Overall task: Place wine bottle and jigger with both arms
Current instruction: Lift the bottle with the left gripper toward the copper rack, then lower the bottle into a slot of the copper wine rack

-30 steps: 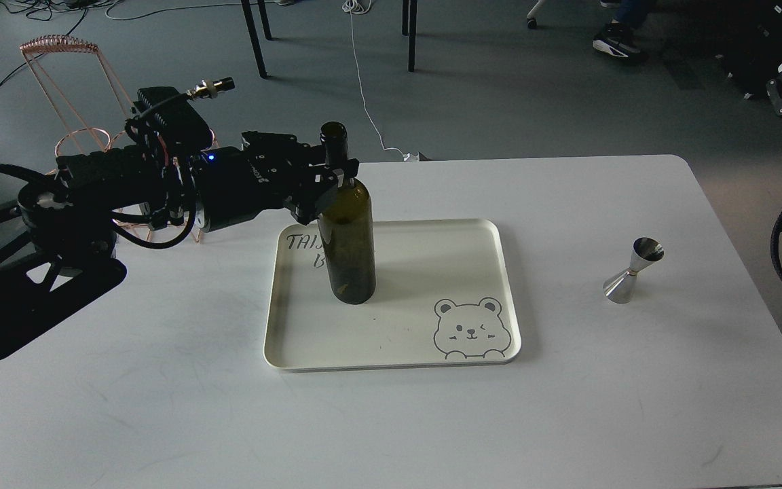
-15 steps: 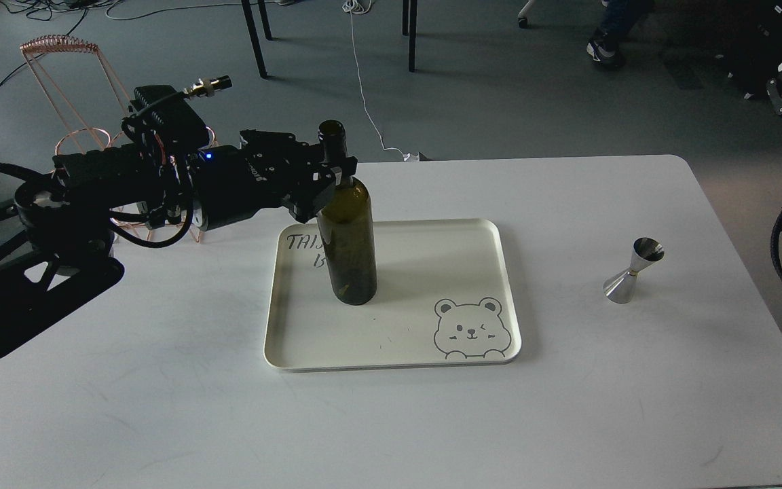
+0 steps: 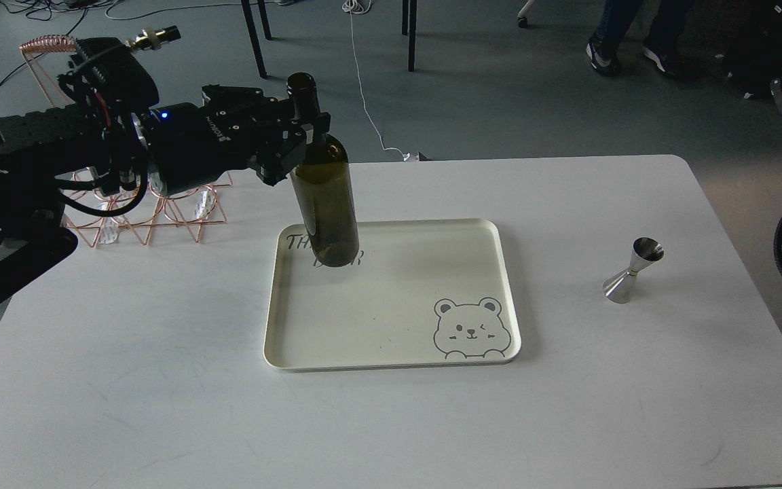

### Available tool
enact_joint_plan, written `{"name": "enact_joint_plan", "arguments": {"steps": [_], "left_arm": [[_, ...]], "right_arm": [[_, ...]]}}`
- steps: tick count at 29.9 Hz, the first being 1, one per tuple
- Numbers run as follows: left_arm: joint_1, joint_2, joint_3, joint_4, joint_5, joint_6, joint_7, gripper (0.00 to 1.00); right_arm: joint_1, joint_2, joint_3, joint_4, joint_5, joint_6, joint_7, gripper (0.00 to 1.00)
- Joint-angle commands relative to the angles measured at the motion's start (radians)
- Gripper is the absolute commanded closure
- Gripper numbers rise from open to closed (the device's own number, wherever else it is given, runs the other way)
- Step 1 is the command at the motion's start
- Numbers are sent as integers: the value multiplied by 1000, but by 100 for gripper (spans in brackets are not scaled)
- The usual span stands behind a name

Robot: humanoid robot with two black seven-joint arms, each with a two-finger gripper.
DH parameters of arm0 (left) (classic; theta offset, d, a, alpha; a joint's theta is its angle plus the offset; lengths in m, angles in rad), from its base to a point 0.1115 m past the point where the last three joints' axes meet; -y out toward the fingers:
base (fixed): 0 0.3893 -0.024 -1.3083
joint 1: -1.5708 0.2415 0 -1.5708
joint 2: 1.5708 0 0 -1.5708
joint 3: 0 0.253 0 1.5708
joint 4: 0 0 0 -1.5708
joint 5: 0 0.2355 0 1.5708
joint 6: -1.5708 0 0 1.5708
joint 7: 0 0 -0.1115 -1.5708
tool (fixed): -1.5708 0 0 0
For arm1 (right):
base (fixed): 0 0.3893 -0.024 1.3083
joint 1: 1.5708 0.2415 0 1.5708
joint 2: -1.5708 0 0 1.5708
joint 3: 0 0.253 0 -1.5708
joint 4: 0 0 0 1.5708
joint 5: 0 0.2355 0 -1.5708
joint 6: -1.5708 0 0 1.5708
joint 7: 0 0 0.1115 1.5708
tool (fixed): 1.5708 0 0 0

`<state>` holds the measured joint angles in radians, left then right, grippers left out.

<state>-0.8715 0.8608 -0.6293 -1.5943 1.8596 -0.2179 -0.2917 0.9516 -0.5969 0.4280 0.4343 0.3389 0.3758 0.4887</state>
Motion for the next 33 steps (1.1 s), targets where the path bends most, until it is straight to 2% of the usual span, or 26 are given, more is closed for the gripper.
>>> {"name": "enact_joint_plan", "arguments": {"steps": [1,7,11,16,21,33], "left_arm": [[-37,85,-1,2,-37,-8,-40,91],[-66,225,0,11,-167,-8,-46,91],[-107,265,0,53,-203,-8,-63,91],[-185,264,16,169,-201,-8,-67,91],[-184,233,36,322,-180,-6,-73,91],[-188,184,109,431,-157,34,-72,91]], "right_arm": [[1,2,0,0,0,0,0,1],[2,0,-2,1,0,0,0,1],[3,0,-2,1,0,0,0,1],[7,2,-2,1,-1,0,0,1],[7,0,-2,1,-3,0,0,1],[-2,-14,-2,0,-3,0,0,1]]}}
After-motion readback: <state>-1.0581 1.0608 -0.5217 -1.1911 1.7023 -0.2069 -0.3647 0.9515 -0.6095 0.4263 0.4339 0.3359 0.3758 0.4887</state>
